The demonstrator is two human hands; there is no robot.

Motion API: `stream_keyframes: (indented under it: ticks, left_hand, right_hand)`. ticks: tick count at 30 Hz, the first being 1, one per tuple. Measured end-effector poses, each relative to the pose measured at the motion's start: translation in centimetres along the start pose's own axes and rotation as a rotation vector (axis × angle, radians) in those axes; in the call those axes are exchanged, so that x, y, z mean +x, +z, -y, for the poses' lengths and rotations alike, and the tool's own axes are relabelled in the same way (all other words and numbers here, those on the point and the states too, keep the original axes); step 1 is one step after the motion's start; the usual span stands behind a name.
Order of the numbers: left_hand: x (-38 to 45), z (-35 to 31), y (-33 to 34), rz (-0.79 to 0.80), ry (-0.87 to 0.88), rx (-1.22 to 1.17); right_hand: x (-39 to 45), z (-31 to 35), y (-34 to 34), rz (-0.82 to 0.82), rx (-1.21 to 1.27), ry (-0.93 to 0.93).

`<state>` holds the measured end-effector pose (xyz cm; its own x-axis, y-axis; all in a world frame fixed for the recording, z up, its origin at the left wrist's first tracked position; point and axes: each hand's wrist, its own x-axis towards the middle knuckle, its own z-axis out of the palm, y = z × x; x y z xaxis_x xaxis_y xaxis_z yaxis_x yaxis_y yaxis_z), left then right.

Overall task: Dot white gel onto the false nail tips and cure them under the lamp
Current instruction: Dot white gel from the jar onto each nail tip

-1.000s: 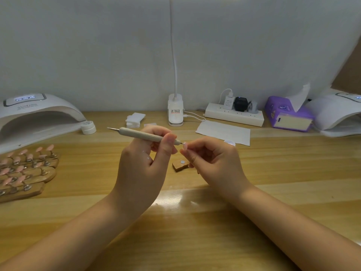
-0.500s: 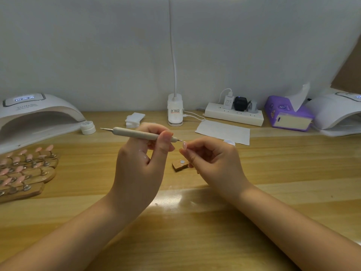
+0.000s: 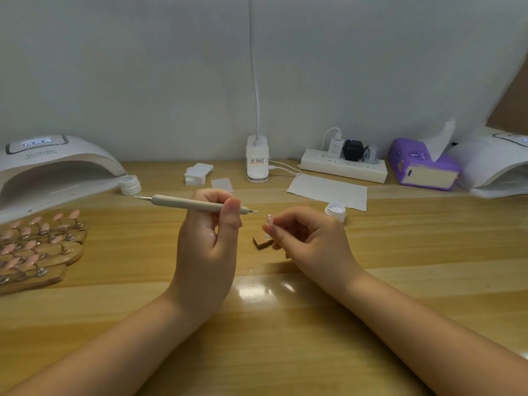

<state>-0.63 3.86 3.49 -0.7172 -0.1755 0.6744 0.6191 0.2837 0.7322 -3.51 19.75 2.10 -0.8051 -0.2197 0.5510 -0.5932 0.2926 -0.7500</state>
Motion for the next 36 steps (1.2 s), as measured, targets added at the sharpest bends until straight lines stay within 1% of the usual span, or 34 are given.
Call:
stream_keyframes:
  ticks: [6, 14, 23, 36]
  left_hand:
    - [-0.47, 0.85, 0.04, 0.037, -0.008, 0.024]
    - [-0.75, 1.11, 0.13, 0.086, 0.022, 0.028]
    - [-0.86, 1.1, 0.2, 0.109, 0.064, 0.065]
    - [-0.84, 1.1, 0.19, 0.117, 0.049, 0.084]
  right_hand:
    - [-0.03, -0.4, 0.38, 0.043, 0.015, 0.042]
    - [-0.08, -0.42, 0.47, 0.05, 0.017, 0.107]
    - [-0.11, -0.45, 0.43, 0.036, 0.002, 0.088]
    - [-0.13, -0.33, 0.42, 0.034, -0.018, 0.055]
